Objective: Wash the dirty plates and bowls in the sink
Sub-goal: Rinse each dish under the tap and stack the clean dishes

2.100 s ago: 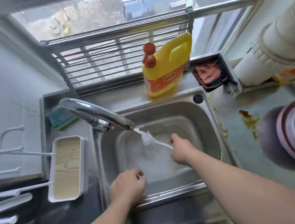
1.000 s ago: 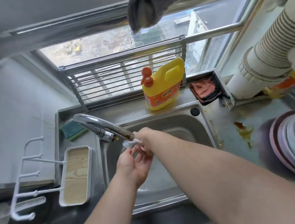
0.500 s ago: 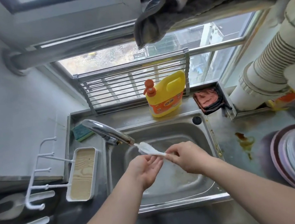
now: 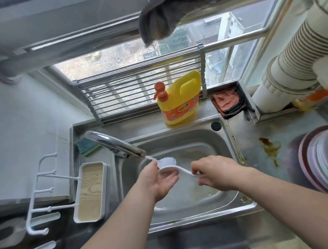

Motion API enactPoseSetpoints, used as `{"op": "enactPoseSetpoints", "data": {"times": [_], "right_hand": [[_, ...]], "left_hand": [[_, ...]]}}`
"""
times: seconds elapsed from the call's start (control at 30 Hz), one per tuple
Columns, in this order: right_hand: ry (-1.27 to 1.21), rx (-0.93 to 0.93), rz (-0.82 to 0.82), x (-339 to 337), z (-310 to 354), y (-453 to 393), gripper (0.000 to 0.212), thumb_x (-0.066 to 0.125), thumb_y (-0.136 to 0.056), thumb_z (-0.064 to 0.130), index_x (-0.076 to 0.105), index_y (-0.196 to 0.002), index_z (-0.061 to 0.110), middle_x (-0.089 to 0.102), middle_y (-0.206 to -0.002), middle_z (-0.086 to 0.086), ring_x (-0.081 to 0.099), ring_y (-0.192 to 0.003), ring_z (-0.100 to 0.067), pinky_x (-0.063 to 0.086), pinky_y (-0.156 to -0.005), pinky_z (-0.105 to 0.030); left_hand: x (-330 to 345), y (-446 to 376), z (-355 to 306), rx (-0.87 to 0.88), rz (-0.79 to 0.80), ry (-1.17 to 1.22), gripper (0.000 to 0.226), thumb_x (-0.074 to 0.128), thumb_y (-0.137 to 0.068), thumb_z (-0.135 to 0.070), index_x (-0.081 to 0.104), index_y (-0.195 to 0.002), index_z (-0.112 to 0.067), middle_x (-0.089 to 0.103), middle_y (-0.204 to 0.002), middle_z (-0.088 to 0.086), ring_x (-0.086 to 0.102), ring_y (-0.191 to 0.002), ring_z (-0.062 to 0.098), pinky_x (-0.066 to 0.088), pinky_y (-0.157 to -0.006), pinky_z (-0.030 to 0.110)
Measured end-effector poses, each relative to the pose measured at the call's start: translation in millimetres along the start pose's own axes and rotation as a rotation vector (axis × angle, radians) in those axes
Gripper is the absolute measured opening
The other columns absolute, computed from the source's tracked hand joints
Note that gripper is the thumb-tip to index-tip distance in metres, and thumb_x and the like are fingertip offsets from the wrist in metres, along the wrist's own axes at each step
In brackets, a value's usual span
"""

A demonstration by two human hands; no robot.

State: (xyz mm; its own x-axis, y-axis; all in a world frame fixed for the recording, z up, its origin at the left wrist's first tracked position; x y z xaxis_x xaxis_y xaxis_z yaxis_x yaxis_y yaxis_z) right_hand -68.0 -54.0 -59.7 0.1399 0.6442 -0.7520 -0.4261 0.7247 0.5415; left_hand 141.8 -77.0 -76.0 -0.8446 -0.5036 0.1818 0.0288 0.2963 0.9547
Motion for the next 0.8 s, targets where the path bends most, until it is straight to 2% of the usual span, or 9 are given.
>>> {"op": "enactPoseSetpoints", "data": {"times": [0.07,0.17,0.3,0.37,0.43,0.53,0.63,0.8], "right_hand": [[0.006,-0.004,-0.015,3.9,-2.5,-2.5,0.024,0.065,-0.101,0.042,0.051,-0.120,0.035,0.064,-0.123,0.009,0.060,-0.113,-0.024,0.052,-0.086,-0.041],[0.005,0.001,-0.047,8.1,-8.5,-4.9,0.023,0.063,-0.102,0.043,0.050,-0.119,0.034,0.063,-0.123,0.010,0.059,-0.114,-0.023,0.051,-0.086,-0.040],[-0.019,0.013,-0.080,15.8,-17.5,-6.8,0.022,0.057,-0.105,0.044,0.053,-0.123,0.034,0.061,-0.126,0.011,0.059,-0.116,-0.022,0.050,-0.090,-0.039],[-0.032,0.014,-0.107,21.6,-20.2,-8.6,0.020,0.057,-0.105,0.043,0.054,-0.124,0.035,0.060,-0.124,0.012,0.058,-0.115,-0.021,0.050,-0.088,-0.038],[-0.045,0.018,-0.134,27.2,-21.0,-12.4,0.018,0.058,-0.104,0.040,0.055,-0.121,0.035,0.059,-0.119,0.011,0.058,-0.112,-0.022,0.050,-0.087,-0.039],[-0.053,0.041,-0.170,32.2,-18.3,-22.0,0.015,0.060,-0.103,0.038,0.055,-0.117,0.034,0.057,-0.114,0.011,0.055,-0.110,-0.022,0.049,-0.086,-0.040],[-0.057,0.053,-0.197,33.1,-12.8,-32.7,0.015,0.061,-0.102,0.037,0.054,-0.115,0.031,0.057,-0.115,0.009,0.052,-0.111,-0.022,0.045,-0.089,-0.040],[-0.104,0.107,-0.193,33.6,-13.8,-36.9,0.015,0.063,-0.102,0.036,0.052,-0.111,0.031,0.055,-0.113,0.010,0.050,-0.110,-0.022,0.043,-0.091,-0.041]], "left_hand": [[1.0,-0.6,-0.9,0.065,-0.030,-0.092,0.030,0.047,-0.112,-0.027,0.067,-0.122,-0.005,0.071,-0.111,0.019,0.069,-0.098,0.034,0.051,-0.105,0.046],[-1.0,-1.4,1.2,0.156,-0.048,-0.155,0.022,0.046,-0.111,-0.014,0.065,-0.122,-0.012,0.074,-0.110,0.014,0.071,-0.095,0.030,0.055,-0.088,0.043],[-8.0,3.9,2.8,0.187,-0.014,-0.096,0.016,0.045,-0.113,-0.016,0.059,-0.118,-0.013,0.068,-0.115,0.018,0.069,-0.100,0.033,0.050,-0.099,0.046],[-13.6,5.1,2.8,0.176,0.008,-0.041,0.016,0.045,-0.113,-0.020,0.059,-0.119,-0.013,0.067,-0.122,0.022,0.067,-0.111,0.037,0.049,-0.104,0.048],[-19.6,4.1,2.2,0.176,0.032,0.006,0.022,0.046,-0.113,-0.019,0.058,-0.128,-0.010,0.066,-0.131,0.024,0.065,-0.122,0.040,0.050,-0.105,0.048],[-28.7,2.9,-2.9,0.168,0.027,0.099,0.032,0.045,-0.112,-0.010,0.052,-0.143,-0.010,0.063,-0.135,0.027,0.065,-0.120,0.041,0.051,-0.102,0.048],[-36.1,6.8,-9.3,0.169,0.021,0.171,0.034,0.039,-0.110,-0.003,0.052,-0.141,-0.011,0.065,-0.128,0.031,0.067,-0.111,0.043,0.052,-0.101,0.050],[-32.8,18.9,-5.8,0.143,0.105,0.170,0.035,0.035,-0.104,0.005,0.067,-0.118,0.001,0.076,-0.105,0.027,0.071,-0.102,0.038,0.053,-0.101,0.047]]}}
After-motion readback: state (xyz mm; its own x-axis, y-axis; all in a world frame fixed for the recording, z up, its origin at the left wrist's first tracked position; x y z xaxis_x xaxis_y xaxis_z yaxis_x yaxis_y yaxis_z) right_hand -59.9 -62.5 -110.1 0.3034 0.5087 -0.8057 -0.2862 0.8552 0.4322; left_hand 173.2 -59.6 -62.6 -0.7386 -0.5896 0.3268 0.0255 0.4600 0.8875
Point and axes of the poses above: each hand's wrist, its own y-axis away from the middle knuckle, its own x-axis out of the palm, z = x × y, the point moved 1 cm from there along -y, towards the middle knuckle
